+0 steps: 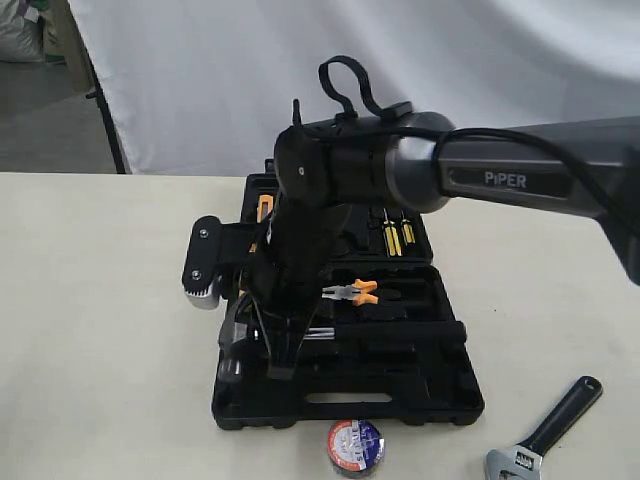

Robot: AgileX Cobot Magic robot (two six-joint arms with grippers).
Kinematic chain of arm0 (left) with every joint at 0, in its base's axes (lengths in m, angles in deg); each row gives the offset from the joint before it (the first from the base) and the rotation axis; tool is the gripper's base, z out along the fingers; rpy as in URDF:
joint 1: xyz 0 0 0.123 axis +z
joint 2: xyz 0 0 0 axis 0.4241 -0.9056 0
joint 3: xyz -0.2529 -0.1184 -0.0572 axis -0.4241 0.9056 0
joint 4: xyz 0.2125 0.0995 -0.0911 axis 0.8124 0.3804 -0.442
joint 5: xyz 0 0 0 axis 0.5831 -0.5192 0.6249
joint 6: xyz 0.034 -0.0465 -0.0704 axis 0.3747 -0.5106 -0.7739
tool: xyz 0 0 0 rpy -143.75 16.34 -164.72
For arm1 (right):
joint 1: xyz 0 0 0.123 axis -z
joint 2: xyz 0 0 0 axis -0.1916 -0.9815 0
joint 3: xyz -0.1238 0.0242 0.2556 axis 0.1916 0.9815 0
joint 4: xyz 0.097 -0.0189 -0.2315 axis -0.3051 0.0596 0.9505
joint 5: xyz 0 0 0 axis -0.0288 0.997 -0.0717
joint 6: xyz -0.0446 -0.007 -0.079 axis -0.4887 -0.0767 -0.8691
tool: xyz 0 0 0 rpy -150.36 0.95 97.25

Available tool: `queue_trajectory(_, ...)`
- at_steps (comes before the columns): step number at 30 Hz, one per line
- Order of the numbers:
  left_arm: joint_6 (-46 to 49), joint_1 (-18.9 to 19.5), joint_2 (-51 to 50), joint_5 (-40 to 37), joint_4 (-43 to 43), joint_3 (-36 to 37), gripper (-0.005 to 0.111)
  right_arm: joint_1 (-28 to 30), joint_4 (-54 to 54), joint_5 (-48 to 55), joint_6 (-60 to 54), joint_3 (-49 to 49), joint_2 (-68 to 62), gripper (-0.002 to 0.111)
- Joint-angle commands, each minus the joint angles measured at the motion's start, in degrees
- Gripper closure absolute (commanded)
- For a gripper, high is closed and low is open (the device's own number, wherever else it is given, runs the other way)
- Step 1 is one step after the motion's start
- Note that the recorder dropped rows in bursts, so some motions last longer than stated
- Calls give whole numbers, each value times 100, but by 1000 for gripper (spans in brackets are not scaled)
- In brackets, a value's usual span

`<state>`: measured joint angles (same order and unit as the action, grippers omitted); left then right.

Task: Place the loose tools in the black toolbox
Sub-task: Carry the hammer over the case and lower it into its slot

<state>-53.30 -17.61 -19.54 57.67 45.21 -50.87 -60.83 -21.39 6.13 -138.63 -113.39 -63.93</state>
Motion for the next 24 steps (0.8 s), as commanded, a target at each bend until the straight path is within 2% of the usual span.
queue_trajectory(1,-27,145,18,41,25,-15,106,6,-70,-26,-235,-44,-2,109)
queue_trajectory(14,-27,145,18,41,25,-15,106,6,-18,72,-321,-44,-247,109)
queue_trajectory(24,-27,145,18,41,25,-15,106,239,-55,85,-321,-44,-237,109)
